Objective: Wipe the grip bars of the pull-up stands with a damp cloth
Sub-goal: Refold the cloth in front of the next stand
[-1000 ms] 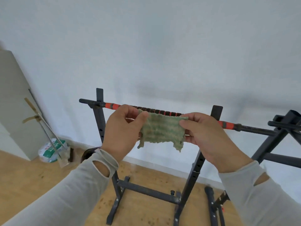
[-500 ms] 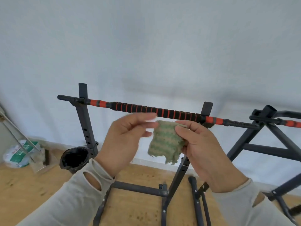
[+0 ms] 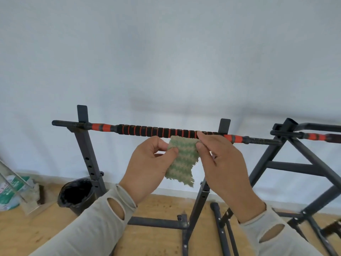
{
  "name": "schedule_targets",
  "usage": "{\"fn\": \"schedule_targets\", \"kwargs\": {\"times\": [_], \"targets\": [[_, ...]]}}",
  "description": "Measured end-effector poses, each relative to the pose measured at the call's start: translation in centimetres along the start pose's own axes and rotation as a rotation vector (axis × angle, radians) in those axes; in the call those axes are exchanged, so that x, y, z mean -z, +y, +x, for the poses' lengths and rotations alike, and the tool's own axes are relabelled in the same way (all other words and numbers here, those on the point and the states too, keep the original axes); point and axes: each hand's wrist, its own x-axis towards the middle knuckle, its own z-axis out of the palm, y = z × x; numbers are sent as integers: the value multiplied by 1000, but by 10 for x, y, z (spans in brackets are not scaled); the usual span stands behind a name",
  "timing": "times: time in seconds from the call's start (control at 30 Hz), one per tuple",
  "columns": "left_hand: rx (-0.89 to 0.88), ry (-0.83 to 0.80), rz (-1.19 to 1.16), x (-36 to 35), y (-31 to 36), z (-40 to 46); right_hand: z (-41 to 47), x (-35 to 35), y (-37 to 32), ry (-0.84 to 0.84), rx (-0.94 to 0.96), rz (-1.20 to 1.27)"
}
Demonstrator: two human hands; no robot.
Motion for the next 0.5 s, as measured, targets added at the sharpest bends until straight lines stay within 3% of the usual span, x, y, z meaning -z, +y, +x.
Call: {"fn": "schedule_targets", "kwargs": {"times": [0.13,0.27,0.5], "targets": [[60,28,-63,-4,-8,-2,2,-5,-1,143,251,-209],[92,36,-139,-4,-12,-5,10,-2,-5,119,278,-210],[-12,-84,-244,2,-15,-7,16,2,-18,-484,-134,308]]}}
